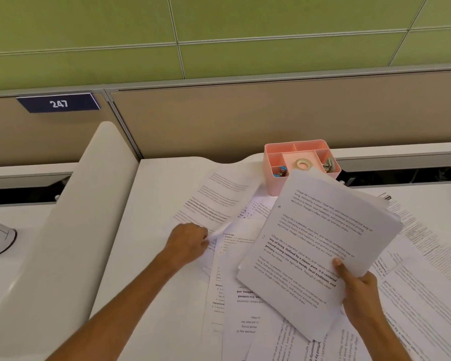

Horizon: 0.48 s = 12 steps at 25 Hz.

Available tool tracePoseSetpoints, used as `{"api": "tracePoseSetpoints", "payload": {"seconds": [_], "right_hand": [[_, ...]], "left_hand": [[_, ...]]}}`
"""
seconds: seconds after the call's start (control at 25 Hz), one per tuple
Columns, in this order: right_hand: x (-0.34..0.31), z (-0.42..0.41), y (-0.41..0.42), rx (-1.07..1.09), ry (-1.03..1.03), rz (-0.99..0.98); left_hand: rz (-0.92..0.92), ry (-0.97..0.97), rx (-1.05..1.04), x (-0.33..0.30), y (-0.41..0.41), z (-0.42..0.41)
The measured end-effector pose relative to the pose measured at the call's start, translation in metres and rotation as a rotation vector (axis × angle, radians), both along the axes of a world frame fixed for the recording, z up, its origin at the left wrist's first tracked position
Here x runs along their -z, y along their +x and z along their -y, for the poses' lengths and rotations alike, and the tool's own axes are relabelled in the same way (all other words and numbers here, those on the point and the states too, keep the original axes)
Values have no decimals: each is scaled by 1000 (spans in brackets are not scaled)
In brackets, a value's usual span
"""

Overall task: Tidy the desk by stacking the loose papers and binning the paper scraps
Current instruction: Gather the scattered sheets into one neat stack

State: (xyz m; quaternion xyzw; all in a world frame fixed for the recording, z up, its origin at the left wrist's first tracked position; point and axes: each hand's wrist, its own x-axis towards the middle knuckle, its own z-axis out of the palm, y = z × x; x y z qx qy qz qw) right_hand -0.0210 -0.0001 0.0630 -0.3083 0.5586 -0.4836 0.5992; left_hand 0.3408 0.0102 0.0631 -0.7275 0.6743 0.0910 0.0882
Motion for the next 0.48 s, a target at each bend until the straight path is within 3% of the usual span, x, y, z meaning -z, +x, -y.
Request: {"api": "tracePoseSetpoints", "payload": {"seconds": [0.12,0.24,0.36,0.48], "right_hand": [[3,0,-2,13,4,-7],[2,2,-3,15,2,-4],[1,2,-3,6,-5,-3],[2,2,-4,9,4,-10]], "left_hand": [[-188,101,-35,0,-26,-6],[-337,-60,-148,-3,-21,8],[-283,-214,-362,10,19,39],[-175,3,-593,26,50,57]]}}
